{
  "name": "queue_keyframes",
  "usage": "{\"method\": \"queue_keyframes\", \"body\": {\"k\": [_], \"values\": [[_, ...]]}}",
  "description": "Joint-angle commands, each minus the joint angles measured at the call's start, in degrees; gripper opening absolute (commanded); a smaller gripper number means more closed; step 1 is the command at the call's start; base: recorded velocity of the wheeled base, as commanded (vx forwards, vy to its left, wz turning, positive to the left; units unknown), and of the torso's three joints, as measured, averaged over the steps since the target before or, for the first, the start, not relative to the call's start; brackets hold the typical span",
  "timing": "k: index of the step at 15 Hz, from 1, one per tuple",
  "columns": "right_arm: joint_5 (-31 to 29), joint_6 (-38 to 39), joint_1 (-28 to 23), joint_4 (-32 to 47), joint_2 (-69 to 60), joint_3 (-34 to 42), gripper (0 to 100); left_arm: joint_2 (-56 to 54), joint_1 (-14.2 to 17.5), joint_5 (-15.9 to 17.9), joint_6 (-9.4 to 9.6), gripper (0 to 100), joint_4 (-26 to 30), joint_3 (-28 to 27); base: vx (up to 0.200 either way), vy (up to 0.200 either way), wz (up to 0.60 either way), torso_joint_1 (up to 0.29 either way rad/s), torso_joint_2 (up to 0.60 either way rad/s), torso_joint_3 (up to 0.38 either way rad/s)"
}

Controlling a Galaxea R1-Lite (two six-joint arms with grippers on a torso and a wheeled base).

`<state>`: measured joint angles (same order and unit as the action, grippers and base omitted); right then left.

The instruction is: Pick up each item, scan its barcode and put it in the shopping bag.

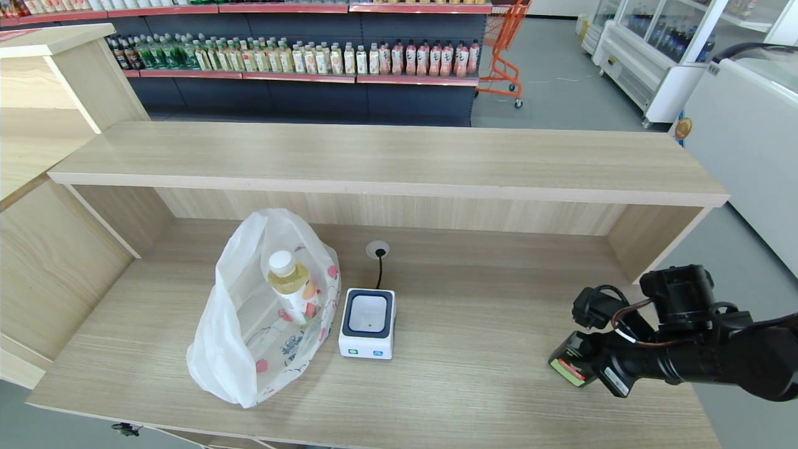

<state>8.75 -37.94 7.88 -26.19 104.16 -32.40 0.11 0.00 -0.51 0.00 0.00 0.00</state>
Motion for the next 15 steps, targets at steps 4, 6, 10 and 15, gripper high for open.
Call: {"method": "queue_keyframes", "body": {"k": [4,6,10,15], "values": [[0.04,-0.03,-2.07,-7.92,-17.23,8.32,0,-0.02,0.00,0.07,0.00,100,0.00,0.00,0.000,0.000,0.00,0.000,0.00,0.000],[0.39,-3.90,-2.95,-8.18,-25.41,12.98,0,-0.02,0.00,0.07,0.00,100,0.00,0.00,0.000,0.000,0.00,0.000,0.00,0.000],[14.36,-32.81,0.04,-7.65,-30.94,12.98,0,-0.02,0.00,0.07,0.00,100,0.00,0.00,0.000,0.000,0.00,0.000,0.00,0.000],[29.48,-83.00,12.60,-1.76,-28.83,11.05,0,-0.02,0.00,-0.02,0.00,100,0.00,0.00,0.000,0.000,0.00,0.000,0.00,0.000]]}}
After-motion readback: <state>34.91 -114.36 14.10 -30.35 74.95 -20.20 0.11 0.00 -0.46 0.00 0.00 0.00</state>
